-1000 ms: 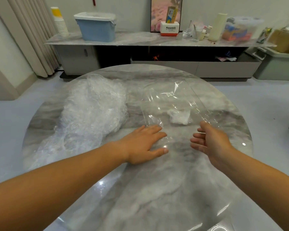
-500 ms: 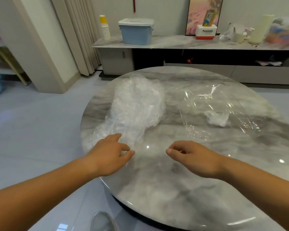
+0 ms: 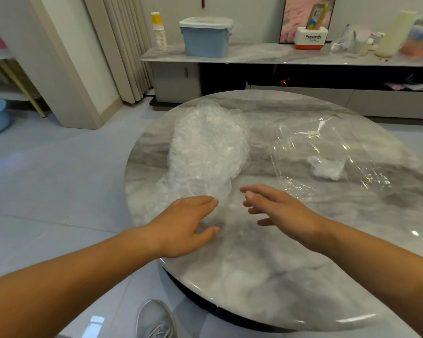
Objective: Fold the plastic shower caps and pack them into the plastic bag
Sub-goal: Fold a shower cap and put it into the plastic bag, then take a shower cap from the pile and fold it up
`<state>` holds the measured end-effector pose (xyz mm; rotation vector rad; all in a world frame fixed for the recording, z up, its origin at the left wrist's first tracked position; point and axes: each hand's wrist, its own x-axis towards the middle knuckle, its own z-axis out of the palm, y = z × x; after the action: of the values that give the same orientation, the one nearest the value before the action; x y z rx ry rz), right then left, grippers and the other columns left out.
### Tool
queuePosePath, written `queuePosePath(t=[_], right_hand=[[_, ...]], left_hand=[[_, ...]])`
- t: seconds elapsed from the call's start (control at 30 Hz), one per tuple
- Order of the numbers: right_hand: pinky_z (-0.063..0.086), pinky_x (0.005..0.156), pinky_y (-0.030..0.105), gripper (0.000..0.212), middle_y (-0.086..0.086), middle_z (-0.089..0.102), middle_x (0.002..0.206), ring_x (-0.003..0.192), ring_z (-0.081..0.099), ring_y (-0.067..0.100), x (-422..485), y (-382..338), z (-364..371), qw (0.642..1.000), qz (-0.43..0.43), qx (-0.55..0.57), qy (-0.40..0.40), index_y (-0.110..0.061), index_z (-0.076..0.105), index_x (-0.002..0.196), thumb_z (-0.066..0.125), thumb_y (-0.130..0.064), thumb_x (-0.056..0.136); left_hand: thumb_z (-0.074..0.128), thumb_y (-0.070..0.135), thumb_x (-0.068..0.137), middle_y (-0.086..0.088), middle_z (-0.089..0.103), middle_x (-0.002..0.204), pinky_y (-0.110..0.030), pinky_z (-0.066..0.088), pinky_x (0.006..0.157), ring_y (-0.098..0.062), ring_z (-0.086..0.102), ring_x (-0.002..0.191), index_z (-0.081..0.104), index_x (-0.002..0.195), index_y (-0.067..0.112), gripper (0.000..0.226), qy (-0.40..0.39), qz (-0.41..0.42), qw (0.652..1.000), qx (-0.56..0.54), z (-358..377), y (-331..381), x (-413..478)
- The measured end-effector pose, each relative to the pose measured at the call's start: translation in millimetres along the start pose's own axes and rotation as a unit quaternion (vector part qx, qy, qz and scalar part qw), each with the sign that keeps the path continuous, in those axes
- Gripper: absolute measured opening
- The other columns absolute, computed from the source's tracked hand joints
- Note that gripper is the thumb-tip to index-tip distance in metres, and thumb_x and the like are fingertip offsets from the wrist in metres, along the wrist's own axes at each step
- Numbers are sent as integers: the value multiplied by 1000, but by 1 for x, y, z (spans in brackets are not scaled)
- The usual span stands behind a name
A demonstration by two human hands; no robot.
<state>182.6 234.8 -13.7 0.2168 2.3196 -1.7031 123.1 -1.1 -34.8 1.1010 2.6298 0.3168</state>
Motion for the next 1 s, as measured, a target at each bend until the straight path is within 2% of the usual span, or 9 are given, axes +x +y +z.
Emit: queuePosePath(t=[0.07, 0.23, 0.33, 0.43, 0.57, 0.63, 0.8, 0.9, 1.0], right_hand=[[51, 102, 35, 37, -13, 63, 126, 117, 62, 8, 5, -3, 1, 998, -1, 64, -7, -44, 59, 132, 51, -55, 98], [51, 96, 32, 38, -16, 66, 123, 116, 60, 4, 18, 2, 6, 998, 4, 40, 48, -28, 69, 126, 52, -51, 100], [51, 92, 32, 38, -4, 74, 115, 108, 66, 9, 20, 12, -2, 994, 22, 31, 103, -15, 75, 113, 52, -43, 102], [56, 82, 37, 35, 5, 75, 107, 91, 71, 17, 17, 15, -18, 988, 10, 53, 148, -13, 76, 98, 51, -37, 104], [59, 75, 38, 35, 4, 77, 100, 67, 68, 9, 1, 19, -42, 977, -10, 73, 203, -13, 75, 95, 49, -33, 106], [59, 74, 39, 38, 7, 78, 99, 66, 67, 11, -10, 23, -52, 977, 7, 82, 196, -10, 75, 95, 48, -33, 106], [54, 78, 41, 50, 9, 78, 100, 77, 69, 22, -40, 44, -56, 990, 119, 56, 51, -7, 76, 100, 41, -43, 106], [56, 80, 37, 38, 2, 73, 108, 88, 67, 22, -52, 56, -53, 991, 129, -20, 37, -24, 79, 102, 51, -50, 101], [55, 78, 30, 26, 1, 71, 103, 93, 65, 15, -58, 59, -53, 988, 86, -108, 68, -31, 77, 98, 57, -48, 98]], left_hand=[[31, 64, 93, 0, 38, 158, -30, 25, 118, -19, 37, 143, 35, 155, 20, 76, 16, 49, 998, 25, 0, 11, -1], [40, 58, 101, -3, 11, 169, -38, 8, 126, -15, 6, 155, 31, 155, 37, 58, -27, 157, 986, 56, 12, 28, 2], [38, 59, 102, 0, -19, 168, -39, -8, 125, -9, -22, 152, 20, 157, 42, 60, -44, 156, 986, 50, 18, 27, -1], [38, 62, 101, 6, -41, 159, -38, -12, 124, -9, -32, 148, -10, 159, 34, 81, -12, 84, 996, 26, 24, 25, -5], [26, 76, 94, 10, -15, 167, -41, -2, 127, -6, -5, 154, -30, 153, 32, 92, -93, -16, 995, -9, 30, 13, 0], [12, 81, 87, 10, -3, 169, -41, -3, 126, -5, -1, 154, -17, 158, 30, 92, -110, -28, 993, 30, 31, -1, 4], [-11, 95, 68, 7, 22, 165, -40, 3, 126, -11, 17, 152, 22, 158, 30, 115, -59, -70, 995, 43, 14, -24, 11], [5, 89, 75, -1, 26, 164, -38, 9, 123, -18, 20, 151, 32, 154, 29, 103, 34, -66, 995, 63, 6, -18, 15], [31, 82, 84, -3, 33, 159, -35, 21, 118, -21, 27, 147, 46, 146, 29, 83, 124, 15, 991, 42, 5, 8, 17]])
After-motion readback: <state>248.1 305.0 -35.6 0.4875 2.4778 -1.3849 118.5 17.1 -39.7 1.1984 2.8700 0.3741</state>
